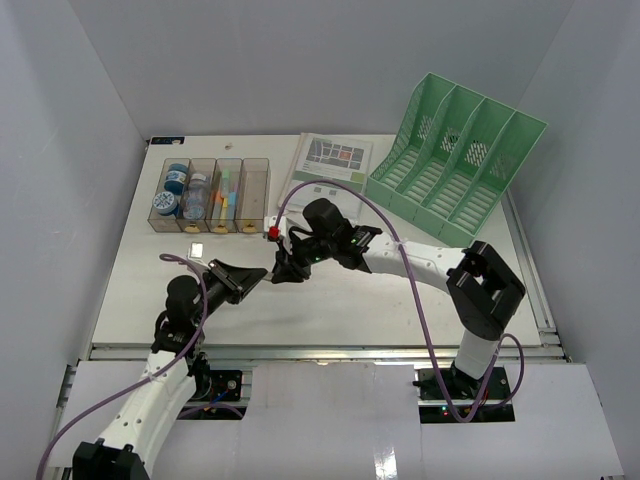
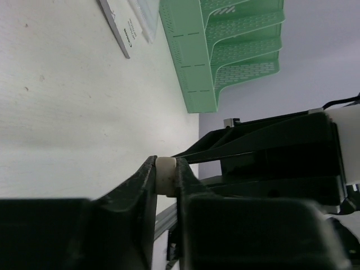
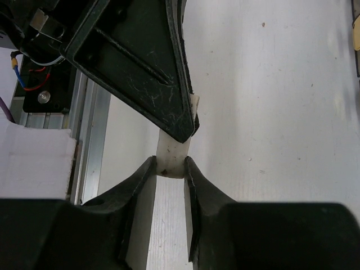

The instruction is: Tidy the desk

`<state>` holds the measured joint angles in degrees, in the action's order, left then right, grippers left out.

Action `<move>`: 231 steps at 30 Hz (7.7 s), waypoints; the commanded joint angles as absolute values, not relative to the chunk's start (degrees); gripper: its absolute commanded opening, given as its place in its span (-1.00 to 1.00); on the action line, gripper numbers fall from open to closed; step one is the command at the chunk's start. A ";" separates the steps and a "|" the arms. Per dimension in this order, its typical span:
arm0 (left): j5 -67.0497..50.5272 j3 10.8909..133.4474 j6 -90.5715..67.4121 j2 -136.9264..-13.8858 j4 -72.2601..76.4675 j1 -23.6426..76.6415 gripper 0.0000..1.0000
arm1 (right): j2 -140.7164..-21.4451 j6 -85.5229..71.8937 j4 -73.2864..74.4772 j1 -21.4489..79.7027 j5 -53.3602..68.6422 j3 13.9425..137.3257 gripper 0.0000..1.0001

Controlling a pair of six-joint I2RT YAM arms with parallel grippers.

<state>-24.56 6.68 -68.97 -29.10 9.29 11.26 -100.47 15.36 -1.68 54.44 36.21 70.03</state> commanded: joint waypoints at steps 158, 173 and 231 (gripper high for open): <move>-15.06 96.91 -19.68 -116.97 -32.66 18.97 -0.62 | -66.60 46.70 16.22 8.70 54.69 37.95 0.82; -12.28 94.02 -19.34 -117.07 -31.24 18.92 -0.36 | -67.24 47.22 17.16 8.70 54.78 38.41 0.82; -37.67 50.73 -45.73 -85.06 -3.26 22.12 -1.00 | -70.90 38.99 -11.21 54.52 -3.18 38.81 0.80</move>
